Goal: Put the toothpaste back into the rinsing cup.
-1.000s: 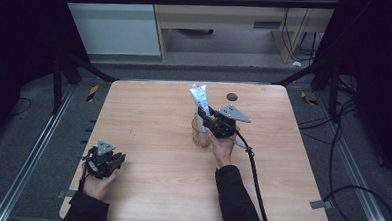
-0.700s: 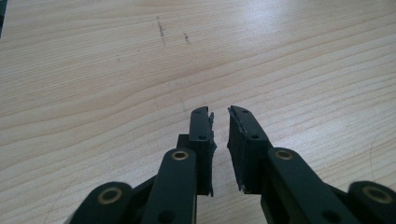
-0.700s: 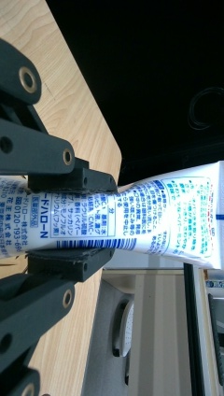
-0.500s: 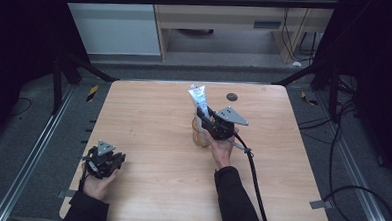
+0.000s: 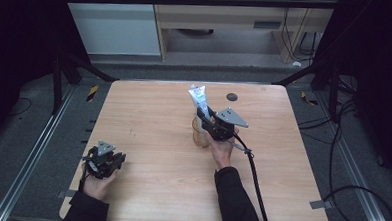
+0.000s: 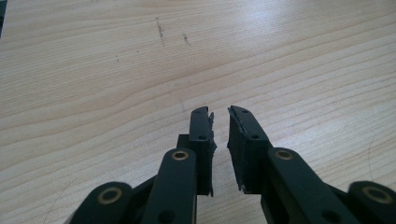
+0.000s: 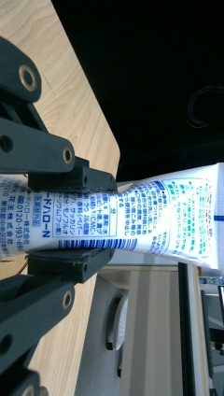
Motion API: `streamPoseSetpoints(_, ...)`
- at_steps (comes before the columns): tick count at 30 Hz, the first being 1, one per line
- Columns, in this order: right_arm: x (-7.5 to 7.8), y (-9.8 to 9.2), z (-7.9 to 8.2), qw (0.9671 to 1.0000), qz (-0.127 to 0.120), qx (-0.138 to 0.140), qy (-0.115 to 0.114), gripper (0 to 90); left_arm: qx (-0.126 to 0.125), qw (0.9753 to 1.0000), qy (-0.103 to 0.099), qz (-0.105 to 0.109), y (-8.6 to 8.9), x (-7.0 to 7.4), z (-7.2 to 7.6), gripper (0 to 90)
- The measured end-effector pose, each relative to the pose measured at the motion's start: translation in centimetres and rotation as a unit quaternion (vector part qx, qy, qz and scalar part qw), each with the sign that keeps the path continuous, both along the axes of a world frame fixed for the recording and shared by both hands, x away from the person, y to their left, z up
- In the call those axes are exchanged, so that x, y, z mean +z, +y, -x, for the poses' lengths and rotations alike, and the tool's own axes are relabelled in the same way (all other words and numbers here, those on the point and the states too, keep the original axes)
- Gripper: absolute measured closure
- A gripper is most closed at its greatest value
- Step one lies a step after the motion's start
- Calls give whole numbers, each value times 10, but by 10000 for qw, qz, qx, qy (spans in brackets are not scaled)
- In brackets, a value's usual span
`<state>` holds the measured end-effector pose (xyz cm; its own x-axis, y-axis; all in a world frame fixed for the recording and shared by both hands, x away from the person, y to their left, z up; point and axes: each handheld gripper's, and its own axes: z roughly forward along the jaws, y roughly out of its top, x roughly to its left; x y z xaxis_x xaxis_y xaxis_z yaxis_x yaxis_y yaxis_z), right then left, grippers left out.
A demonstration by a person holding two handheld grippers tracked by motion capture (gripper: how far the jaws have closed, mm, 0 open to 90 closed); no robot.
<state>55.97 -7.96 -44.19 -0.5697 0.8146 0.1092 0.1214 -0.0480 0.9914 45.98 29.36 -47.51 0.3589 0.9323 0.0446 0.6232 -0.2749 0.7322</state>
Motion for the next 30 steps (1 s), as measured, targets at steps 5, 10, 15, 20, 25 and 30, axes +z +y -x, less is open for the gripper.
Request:
streamPoseSetpoints(5,-1,-1,2,10000,-36,24,-18,670,9,10000,1,9,0,0,0,784)
streamPoseSetpoints(10,5,-3,3,9997,24,54,239,661,0,10000,-2,1,0,0,0,785)
streamPoseSetpoints(15,12,-7,3,9984,152,125,539,654,5,10000,3,-1,0,0,0,784)
streamPoseSetpoints(20,18,-10,0,9964,243,227,783,635,4,10000,3,-5,0,0,0,784)
streamPoseSetpoints(25,19,-9,0,9962,313,211,781,622,3,10000,4,-2,0,0,0,784)
streamPoseSetpoints(30,20,-8,-1,9958,367,181,815,601,-2,10000,4,-4,0,0,0,784)
